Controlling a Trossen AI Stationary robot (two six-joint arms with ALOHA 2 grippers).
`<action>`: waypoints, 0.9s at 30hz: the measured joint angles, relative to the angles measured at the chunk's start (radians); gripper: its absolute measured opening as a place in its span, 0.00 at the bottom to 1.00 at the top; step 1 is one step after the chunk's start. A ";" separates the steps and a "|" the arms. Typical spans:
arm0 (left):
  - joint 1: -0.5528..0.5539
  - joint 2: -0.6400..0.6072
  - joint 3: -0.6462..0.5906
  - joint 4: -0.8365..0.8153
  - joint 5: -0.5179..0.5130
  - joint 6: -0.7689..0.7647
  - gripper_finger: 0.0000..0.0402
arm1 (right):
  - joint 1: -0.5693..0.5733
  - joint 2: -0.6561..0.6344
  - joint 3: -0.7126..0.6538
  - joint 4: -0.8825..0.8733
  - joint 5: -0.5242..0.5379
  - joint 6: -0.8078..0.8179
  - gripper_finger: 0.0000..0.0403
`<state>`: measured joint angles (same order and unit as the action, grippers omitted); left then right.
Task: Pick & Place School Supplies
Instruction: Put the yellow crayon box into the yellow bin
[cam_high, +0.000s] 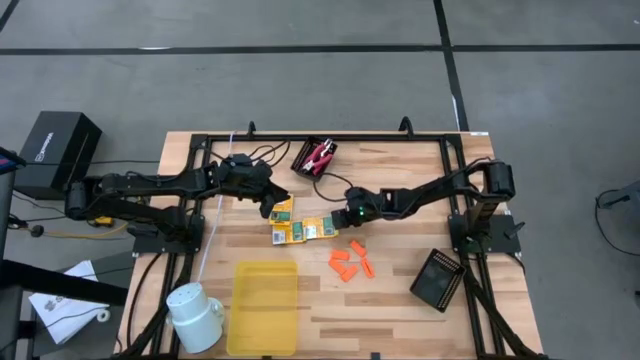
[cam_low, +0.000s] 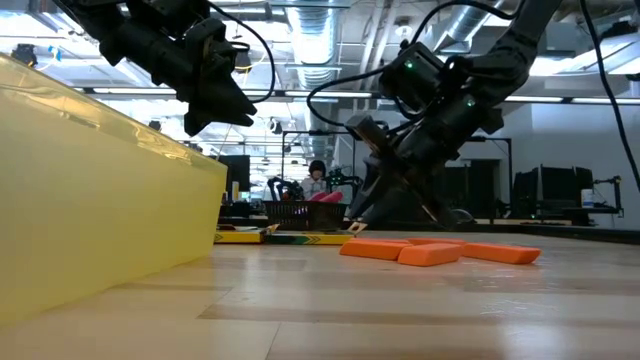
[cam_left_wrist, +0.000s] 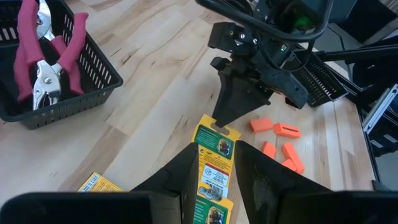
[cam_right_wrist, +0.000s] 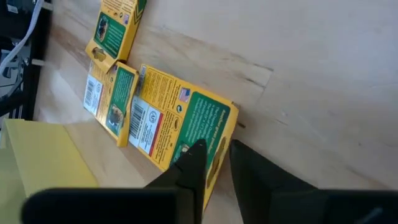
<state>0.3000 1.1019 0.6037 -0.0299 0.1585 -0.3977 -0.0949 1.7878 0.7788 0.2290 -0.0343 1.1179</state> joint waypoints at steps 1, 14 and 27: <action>0.000 0.000 0.000 0.000 0.000 0.000 0.25 | -0.001 0.000 0.000 0.000 -0.009 -0.002 0.11; 0.003 0.000 0.000 0.000 0.000 0.000 0.25 | -0.037 -0.001 0.000 0.047 -0.084 -0.044 0.00; 0.075 0.000 0.000 0.002 0.000 0.002 0.25 | -0.106 -0.208 0.037 -0.006 -0.125 -0.126 0.00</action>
<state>0.3753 1.1019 0.6037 -0.0275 0.1585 -0.3958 -0.2007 1.5799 0.8162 0.2227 -0.1594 0.9923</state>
